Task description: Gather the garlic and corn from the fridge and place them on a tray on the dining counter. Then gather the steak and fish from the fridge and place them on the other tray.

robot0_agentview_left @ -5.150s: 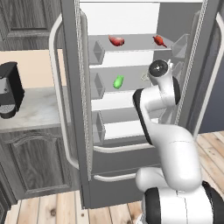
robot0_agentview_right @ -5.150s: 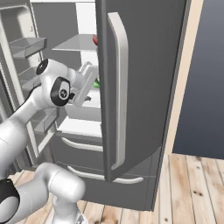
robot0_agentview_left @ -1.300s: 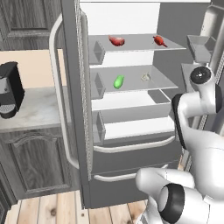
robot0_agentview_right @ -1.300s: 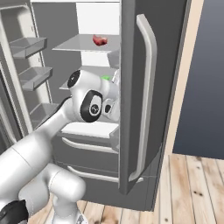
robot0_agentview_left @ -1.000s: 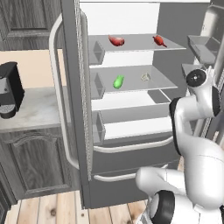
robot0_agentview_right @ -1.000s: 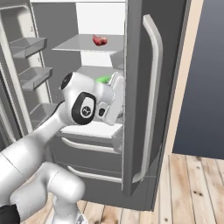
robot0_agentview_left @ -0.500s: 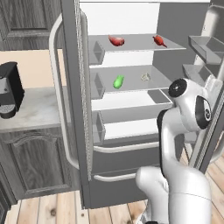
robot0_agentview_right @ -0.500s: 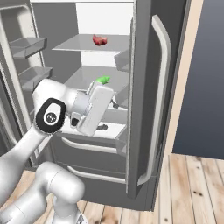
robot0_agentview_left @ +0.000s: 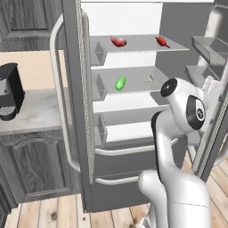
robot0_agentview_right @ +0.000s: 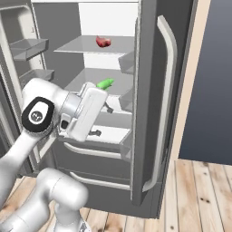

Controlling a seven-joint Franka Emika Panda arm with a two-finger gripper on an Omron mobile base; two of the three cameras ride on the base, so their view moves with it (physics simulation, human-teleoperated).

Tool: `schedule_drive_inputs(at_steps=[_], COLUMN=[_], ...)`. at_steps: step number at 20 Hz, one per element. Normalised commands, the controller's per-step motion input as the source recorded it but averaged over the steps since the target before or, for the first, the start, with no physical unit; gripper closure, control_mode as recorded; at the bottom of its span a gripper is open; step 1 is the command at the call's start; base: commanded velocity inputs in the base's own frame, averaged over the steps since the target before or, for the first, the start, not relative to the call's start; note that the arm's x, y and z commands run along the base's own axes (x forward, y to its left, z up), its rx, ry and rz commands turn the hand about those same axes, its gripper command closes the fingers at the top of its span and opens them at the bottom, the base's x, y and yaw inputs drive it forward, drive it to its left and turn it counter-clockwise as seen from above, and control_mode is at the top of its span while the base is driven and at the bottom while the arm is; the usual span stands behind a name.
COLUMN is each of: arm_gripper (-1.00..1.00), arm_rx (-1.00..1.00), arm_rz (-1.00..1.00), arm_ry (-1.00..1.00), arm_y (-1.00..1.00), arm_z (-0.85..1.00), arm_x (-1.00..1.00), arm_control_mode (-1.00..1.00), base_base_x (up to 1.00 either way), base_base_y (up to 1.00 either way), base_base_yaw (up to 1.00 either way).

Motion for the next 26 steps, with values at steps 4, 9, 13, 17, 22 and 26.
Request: schedule_drive_inputs(at_steps=[4,9,13,17,22,26], arm_gripper=[-1.0,-1.0,-1.0,-1.0,-1.0,-1.0], arm_rx=[0.0,0.0,-0.04,-0.13,-0.18,-0.18], arm_rz=[0.2,0.31,0.37,0.43,0.44,0.42], arm_ry=[-0.02,0.01,0.1,0.2,0.32,0.36], arm_y=[0.55,0.08,0.04,0.31,0.36,0.41], arm_z=[0.1,0.28,0.26,0.19,0.17,0.21], arm_x=[0.09,0.11,0.03,0.01,0.05,0.37], arm_control_mode=[-1.0,-1.0,-1.0,-1.0,-1.0,-1.0], base_base_x=[0.0,0.0,0.0,0.0,0.0,0.0], base_base_y=[0.0,0.0,0.0,0.0,0.0,0.0], base_base_yaw=[0.0,0.0,0.0,0.0,0.0,0.0])
